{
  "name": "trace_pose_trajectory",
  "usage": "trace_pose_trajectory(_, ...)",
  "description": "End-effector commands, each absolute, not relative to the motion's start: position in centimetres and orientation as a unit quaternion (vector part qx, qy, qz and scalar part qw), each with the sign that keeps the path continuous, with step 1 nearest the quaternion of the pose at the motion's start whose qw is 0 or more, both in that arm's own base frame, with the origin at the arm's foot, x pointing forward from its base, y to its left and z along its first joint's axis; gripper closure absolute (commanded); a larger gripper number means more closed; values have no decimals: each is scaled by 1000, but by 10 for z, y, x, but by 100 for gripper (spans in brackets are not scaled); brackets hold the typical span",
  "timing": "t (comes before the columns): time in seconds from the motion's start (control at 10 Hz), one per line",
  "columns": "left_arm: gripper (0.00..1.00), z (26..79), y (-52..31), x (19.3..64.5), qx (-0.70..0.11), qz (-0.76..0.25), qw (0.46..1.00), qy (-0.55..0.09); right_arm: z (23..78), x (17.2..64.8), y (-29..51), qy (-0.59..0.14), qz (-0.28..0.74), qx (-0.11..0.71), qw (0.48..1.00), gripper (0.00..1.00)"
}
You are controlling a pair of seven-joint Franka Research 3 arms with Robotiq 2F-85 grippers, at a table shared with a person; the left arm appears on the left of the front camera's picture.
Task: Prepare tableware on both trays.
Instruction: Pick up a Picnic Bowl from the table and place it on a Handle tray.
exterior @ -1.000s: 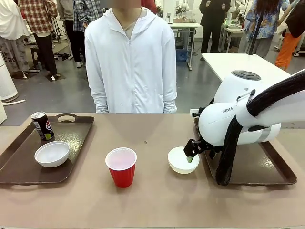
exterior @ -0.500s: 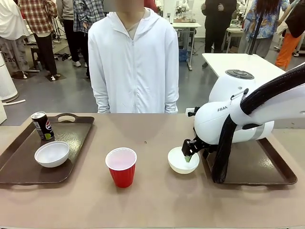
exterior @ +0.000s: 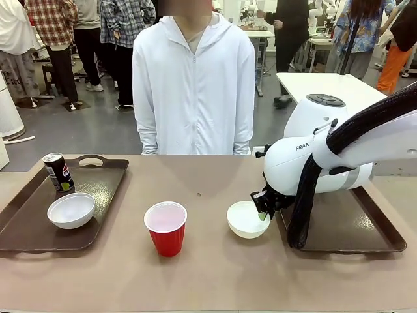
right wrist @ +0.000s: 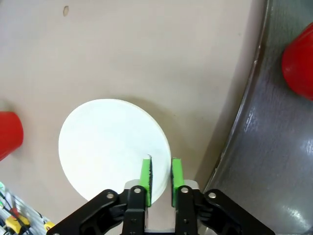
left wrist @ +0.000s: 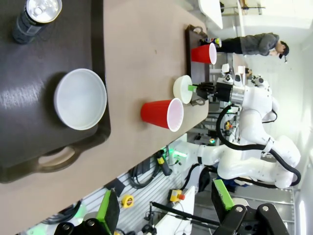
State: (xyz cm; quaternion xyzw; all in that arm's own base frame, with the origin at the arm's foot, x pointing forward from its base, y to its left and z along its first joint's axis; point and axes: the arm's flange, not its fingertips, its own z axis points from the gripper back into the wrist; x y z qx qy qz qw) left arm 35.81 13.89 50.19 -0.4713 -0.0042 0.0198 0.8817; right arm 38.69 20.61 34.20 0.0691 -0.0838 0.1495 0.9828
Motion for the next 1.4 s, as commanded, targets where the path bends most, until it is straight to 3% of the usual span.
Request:
trace_pose_trajectory(0.0, 0, 505, 140, 359, -480, 13, 877, -8, 341, 391, 208, -79, 138, 82, 984, 100)
trace_pose_trajectory(0.4, 0, 505, 140, 359, -480, 13, 877, -8, 364, 366, 208, -78, 164, 90, 979, 100)
trace_pose_trajectory(0.8, 0, 505, 140, 359, -480, 13, 877, -8, 460, 287, 199, -28, 196, 88, 976, 100)
trace_pose_trajectory(1.0, 0, 505, 140, 359, -480, 13, 877, -8, 485, 272, 163, -32, 178, 63, 982, 100)
trace_pose_trajectory(1.3, 0, 505, 140, 359, -480, 13, 877, -8, 490, 289, 61, -36, 99, 63, 992, 100)
